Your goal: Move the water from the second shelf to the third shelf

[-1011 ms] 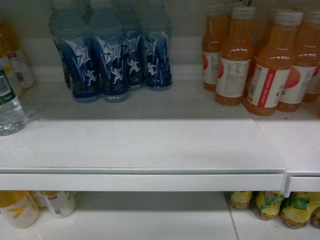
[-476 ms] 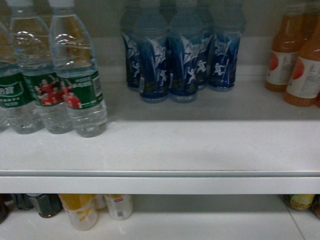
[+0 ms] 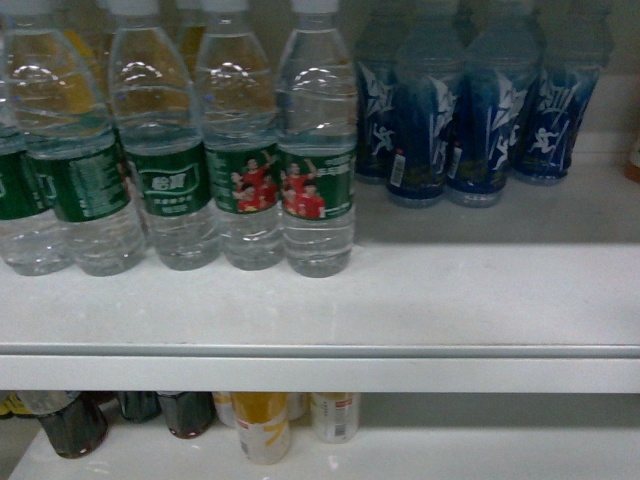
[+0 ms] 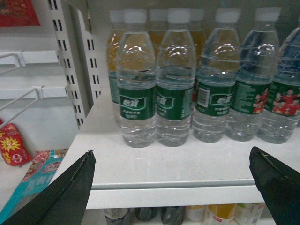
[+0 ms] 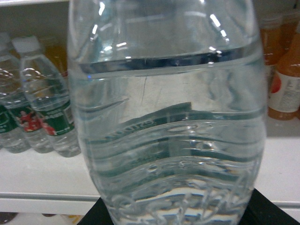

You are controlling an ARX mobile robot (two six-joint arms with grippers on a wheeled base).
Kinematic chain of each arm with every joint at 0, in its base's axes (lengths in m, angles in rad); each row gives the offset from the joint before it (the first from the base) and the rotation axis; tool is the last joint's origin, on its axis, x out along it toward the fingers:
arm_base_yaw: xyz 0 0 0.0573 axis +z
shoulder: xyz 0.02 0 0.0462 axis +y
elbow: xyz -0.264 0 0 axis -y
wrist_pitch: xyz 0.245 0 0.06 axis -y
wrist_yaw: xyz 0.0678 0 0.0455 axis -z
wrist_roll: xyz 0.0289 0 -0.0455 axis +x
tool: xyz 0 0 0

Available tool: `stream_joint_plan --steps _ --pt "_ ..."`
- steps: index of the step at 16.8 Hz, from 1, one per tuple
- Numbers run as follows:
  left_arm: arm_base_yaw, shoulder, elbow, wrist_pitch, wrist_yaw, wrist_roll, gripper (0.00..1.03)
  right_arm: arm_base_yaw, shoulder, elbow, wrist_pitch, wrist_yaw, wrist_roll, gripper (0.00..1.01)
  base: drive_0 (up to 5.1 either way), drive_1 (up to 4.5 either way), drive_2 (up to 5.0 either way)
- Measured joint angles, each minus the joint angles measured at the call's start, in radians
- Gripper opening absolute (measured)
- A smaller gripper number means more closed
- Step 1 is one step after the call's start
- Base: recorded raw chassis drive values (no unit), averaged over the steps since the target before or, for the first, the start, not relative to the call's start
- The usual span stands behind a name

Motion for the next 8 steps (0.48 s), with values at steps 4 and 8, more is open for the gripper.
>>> stream_joint_plan --steps 4,8 --pt "0.0 0.0 0.0 0.001 0.0 0.0 0.98 0.0 0.0 0.0 0.0 0.0 0.0 0.4 -5.0 2.44 2.4" --pt "0.0 0.0 0.0 0.0 0.0 0.0 0.98 0.0 0.0 0.0 0.004 -0.001 0.0 0.4 -4.9 2.52 2.5"
